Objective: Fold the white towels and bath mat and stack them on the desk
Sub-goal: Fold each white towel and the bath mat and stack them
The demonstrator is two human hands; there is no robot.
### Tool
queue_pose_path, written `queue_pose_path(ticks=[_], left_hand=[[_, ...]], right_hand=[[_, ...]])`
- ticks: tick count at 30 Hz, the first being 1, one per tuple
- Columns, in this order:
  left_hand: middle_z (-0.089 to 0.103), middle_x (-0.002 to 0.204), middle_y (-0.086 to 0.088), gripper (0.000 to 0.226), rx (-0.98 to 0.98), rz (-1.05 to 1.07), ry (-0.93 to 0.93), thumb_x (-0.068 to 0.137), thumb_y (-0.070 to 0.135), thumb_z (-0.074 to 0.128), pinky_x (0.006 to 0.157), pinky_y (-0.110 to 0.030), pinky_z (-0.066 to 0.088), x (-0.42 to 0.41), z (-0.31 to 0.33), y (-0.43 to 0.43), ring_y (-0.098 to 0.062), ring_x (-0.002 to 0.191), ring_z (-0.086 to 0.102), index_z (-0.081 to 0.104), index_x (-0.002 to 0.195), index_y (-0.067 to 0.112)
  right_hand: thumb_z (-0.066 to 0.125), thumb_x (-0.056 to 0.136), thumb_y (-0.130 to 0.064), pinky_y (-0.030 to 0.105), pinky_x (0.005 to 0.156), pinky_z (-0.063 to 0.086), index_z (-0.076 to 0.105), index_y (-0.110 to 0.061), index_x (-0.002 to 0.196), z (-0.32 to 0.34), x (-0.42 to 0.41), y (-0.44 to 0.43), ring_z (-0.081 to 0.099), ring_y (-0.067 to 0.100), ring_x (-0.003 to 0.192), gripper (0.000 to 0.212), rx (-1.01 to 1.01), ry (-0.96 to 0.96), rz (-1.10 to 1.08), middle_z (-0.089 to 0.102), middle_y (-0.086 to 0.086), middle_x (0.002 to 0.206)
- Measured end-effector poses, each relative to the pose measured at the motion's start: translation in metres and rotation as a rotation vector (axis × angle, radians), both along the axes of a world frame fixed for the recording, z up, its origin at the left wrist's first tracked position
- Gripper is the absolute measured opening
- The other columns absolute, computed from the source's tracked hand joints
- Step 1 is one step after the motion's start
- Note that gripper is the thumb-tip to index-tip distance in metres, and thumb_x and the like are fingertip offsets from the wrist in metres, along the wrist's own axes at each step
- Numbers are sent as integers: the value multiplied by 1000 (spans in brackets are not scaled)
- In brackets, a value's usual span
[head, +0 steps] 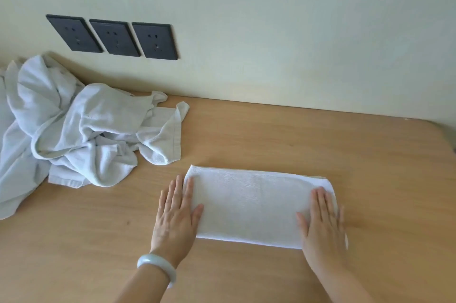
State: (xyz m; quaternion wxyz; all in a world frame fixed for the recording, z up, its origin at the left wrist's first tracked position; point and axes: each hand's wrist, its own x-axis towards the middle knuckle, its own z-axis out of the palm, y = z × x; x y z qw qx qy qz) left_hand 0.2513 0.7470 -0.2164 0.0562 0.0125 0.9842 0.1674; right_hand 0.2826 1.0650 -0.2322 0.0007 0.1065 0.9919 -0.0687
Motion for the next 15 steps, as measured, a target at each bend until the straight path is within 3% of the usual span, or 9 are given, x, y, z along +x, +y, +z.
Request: queue_pose_path(ticks=[2,3,4,6,8,10,12,15], left_hand=[[8,162,6,67,186,142,-20,98,52,23,121,-28,2,8,11,-6,-9,149,0,11,156,20],[23,157,6,62,263,229,-19,99,44,36,119,-29,13,12,17,-11,-12,147,14,25,153,17],[39,145,5,52,316,308,-13,97,32,48,113,-30,25,17,22,-16,-16,138,29,40,145,14],[50,116,6,28,381,408,-26,89,17,62,95,-27,37,26,27,-24,-20,115,44,61,118,17],[51,100,7,15,457,440,-86,82,16,71,81,-19,39,35,30,-28,-16,100,52,65,92,27],[53,93,7,20,523,433,-139,80,20,75,72,-10,40,40,31,-30,-5,85,55,61,82,34],[58,86,5,17,593,444,-181,80,22,76,65,-9,40,41,31,-30,0,73,54,64,83,33],[63,70,-1,16,818,491,-312,81,19,74,55,-17,41,37,35,-29,-3,54,49,68,93,28]], right_hand=[[6,98,-53,45,117,6,40,1,143,11,-8,-14,18,22,144,78,-21,72,-40,30,11,154],[8,99,-50,45,116,8,42,1,141,20,-15,-29,20,23,143,74,-35,112,20,34,12,152],[11,100,-46,44,116,11,45,0,140,29,-23,-48,24,24,143,69,-64,146,132,37,13,151],[16,102,-36,41,114,19,48,-4,138,40,-42,-94,31,26,142,58,-144,159,422,40,12,149],[23,100,-28,39,113,22,48,-7,138,40,-61,-138,34,25,141,50,-180,106,661,39,8,151],[25,97,-24,41,115,26,46,-7,140,33,-79,-170,34,25,141,51,-167,45,771,37,8,152],[17,95,-30,47,116,26,39,-8,145,24,-91,-187,27,27,144,59,-144,-31,805,29,8,156],[10,93,-38,44,121,6,24,-14,151,11,-97,-193,11,24,148,65,-116,-94,806,13,3,161]])
